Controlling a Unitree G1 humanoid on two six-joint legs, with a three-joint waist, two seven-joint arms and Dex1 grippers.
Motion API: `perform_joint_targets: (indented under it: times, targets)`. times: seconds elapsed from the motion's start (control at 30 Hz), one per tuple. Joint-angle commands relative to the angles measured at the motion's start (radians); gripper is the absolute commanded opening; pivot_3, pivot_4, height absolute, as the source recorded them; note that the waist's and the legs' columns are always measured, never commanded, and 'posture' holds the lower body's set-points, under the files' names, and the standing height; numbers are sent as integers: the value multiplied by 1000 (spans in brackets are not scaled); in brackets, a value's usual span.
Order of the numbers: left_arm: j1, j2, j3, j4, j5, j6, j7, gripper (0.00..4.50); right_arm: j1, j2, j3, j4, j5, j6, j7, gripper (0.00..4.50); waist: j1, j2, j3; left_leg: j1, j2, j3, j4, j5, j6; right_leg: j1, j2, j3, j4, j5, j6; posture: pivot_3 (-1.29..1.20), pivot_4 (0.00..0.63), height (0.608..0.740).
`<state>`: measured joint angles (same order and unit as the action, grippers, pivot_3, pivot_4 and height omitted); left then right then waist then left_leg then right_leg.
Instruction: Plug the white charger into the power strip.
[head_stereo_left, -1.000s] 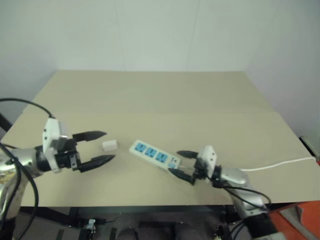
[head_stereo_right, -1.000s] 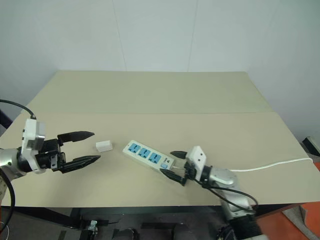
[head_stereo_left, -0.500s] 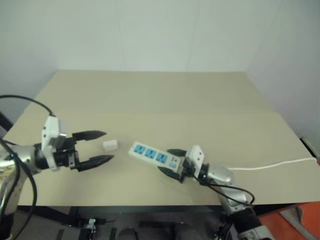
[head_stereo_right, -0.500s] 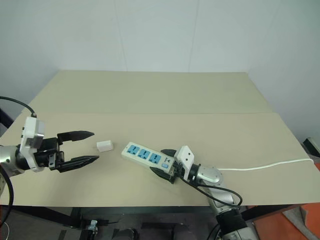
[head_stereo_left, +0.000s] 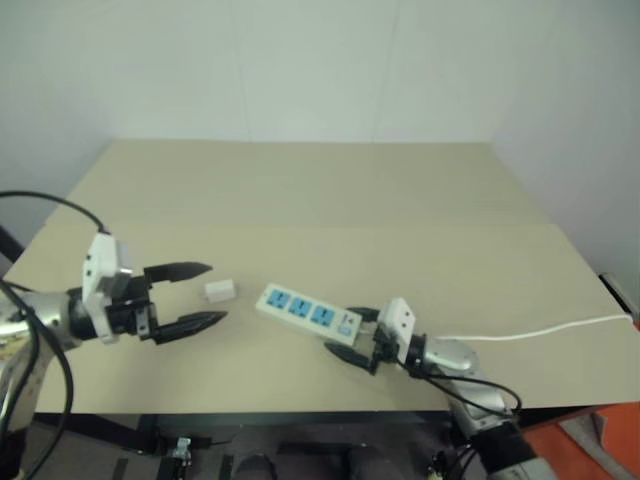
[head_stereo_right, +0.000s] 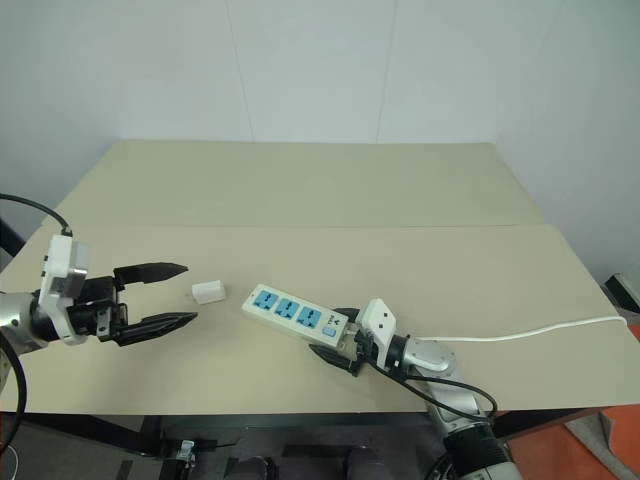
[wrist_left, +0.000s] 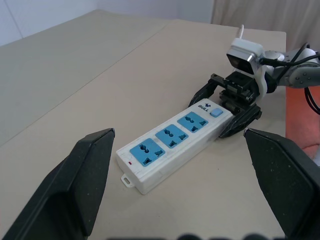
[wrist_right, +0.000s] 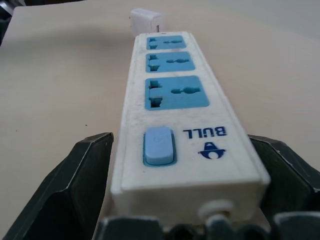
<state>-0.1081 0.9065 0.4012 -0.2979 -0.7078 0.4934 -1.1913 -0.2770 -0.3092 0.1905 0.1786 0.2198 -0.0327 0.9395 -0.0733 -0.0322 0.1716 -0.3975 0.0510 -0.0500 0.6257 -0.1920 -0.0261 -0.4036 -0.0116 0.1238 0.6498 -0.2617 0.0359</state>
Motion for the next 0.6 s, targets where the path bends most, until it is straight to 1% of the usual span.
perform_joint_targets:
  times: [0.03,0.2,0.3,0.33,0.37,0.4,0.5,0.53,0.6]
  targets:
    - [-23,19,15,-8,-9,-25,-14,4500,-33,31,36,76,-15,-23,29,4465,-3,0,0,1,0,0,0,0,0,0,0,0,0,0,0,0,150,740]
    - [-36,44,13,7,-2,-31,-40,4500,-74,56,39,193,-28,-65,64,4465,-24,-2,-1,6,1,0,0,0,0,4,1,0,2,0,0,0,150,740]
    - [-52,55,7,34,5,-40,-55,4500,-95,60,41,236,-28,-84,102,3878,-30,-2,-1,13,1,0,0,0,0,11,2,1,3,0,-1,0,150,740]
    - [-63,56,-1,48,11,-44,-59,4500,-103,61,44,248,-28,-92,117,3562,-31,-2,-1,15,1,0,0,0,0,12,2,1,3,-2,-4,0,150,740]
    - [-79,57,-13,64,17,-49,-64,4500,-112,63,47,258,-28,-98,132,3408,-30,-2,-1,17,1,-1,0,0,0,14,2,1,3,-3,-6,0,150,740]
    - [-97,59,-27,80,23,-52,-66,4500,-120,64,51,264,-27,-102,147,3414,-30,-2,-1,18,1,-1,0,0,0,14,2,1,4,-3,-7,0,150,740]
    - [-189,78,-91,152,55,-53,-92,4500,-150,65,59,281,-31,-116,188,3414,-32,-3,-1,18,1,0,0,0,0,14,2,1,4,-3,-7,0,150,740]
    - [-247,93,-132,196,93,-54,-95,4500,-165,62,61,288,-33,-119,206,3414,-34,-3,-1,18,1,-1,0,0,0,14,2,1,5,-3,-6,0,150,740]
    - [-394,132,-247,305,213,-55,-89,4500,-198,53,62,305,-37,-129,237,3414,-38,-3,-1,17,1,-1,0,0,0,13,3,1,6,-1,-3,0,150,740]
